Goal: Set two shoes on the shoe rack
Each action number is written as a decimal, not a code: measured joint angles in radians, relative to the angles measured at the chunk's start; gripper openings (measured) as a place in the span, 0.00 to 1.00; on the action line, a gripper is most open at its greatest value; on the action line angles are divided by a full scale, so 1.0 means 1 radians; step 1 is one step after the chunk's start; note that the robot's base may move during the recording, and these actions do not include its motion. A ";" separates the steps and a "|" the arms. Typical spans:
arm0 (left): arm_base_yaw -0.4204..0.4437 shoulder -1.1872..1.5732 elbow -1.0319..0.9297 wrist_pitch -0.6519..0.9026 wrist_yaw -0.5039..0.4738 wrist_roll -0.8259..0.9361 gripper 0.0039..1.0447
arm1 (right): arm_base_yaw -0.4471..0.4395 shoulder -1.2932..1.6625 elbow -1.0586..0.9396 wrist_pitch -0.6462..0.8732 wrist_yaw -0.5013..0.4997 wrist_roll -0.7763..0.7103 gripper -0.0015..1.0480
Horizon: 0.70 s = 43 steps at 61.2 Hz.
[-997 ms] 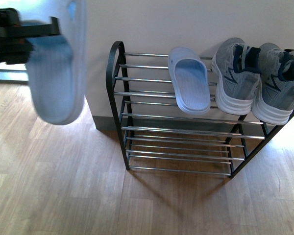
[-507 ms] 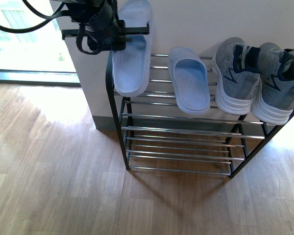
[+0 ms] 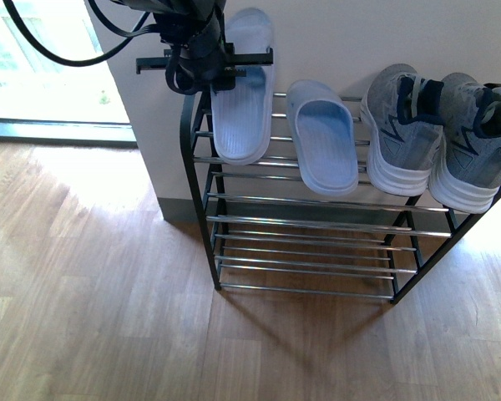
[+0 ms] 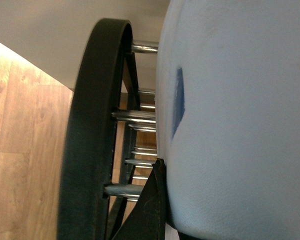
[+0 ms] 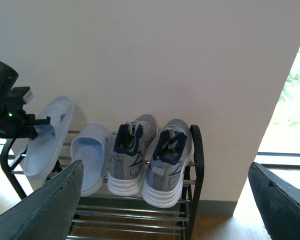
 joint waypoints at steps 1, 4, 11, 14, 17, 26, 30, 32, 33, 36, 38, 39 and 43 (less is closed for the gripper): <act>-0.001 0.001 0.001 0.000 0.002 0.000 0.08 | 0.000 0.000 0.000 0.000 0.000 0.000 0.91; -0.005 0.001 0.001 -0.002 0.005 0.000 0.15 | 0.000 0.000 0.000 0.000 0.000 0.000 0.91; -0.013 0.001 0.001 -0.004 0.014 0.000 0.30 | 0.000 0.000 0.000 0.000 0.000 0.000 0.91; -0.016 0.000 0.000 -0.003 0.015 0.000 0.37 | 0.000 0.000 0.000 0.000 0.000 0.000 0.91; -0.018 -0.005 -0.010 0.001 0.014 0.000 0.46 | 0.000 0.000 0.000 0.000 0.000 0.000 0.91; -0.018 -0.035 -0.072 0.040 -0.003 0.000 0.69 | 0.000 0.000 0.000 0.000 0.000 0.000 0.91; -0.018 -0.071 -0.122 0.076 -0.006 0.000 0.80 | 0.000 0.000 0.000 0.000 0.000 0.000 0.91; -0.018 -0.092 -0.149 0.094 -0.009 -0.001 0.85 | 0.000 0.000 0.000 0.000 0.000 0.000 0.91; -0.020 -0.118 -0.180 0.114 -0.013 -0.001 0.90 | 0.000 0.000 0.000 0.000 0.000 0.000 0.91; -0.022 -0.158 -0.223 0.143 -0.021 0.002 0.93 | 0.000 0.000 0.000 0.000 0.000 0.000 0.91; -0.023 -0.190 -0.259 0.169 -0.023 0.001 0.91 | 0.000 0.000 0.000 0.000 0.000 0.000 0.91; -0.024 -0.203 -0.271 0.178 -0.022 0.001 0.91 | 0.000 0.000 0.000 0.000 0.000 0.000 0.91; -0.026 -0.278 -0.354 0.235 -0.037 0.003 0.91 | 0.000 0.000 0.000 0.000 0.000 0.000 0.91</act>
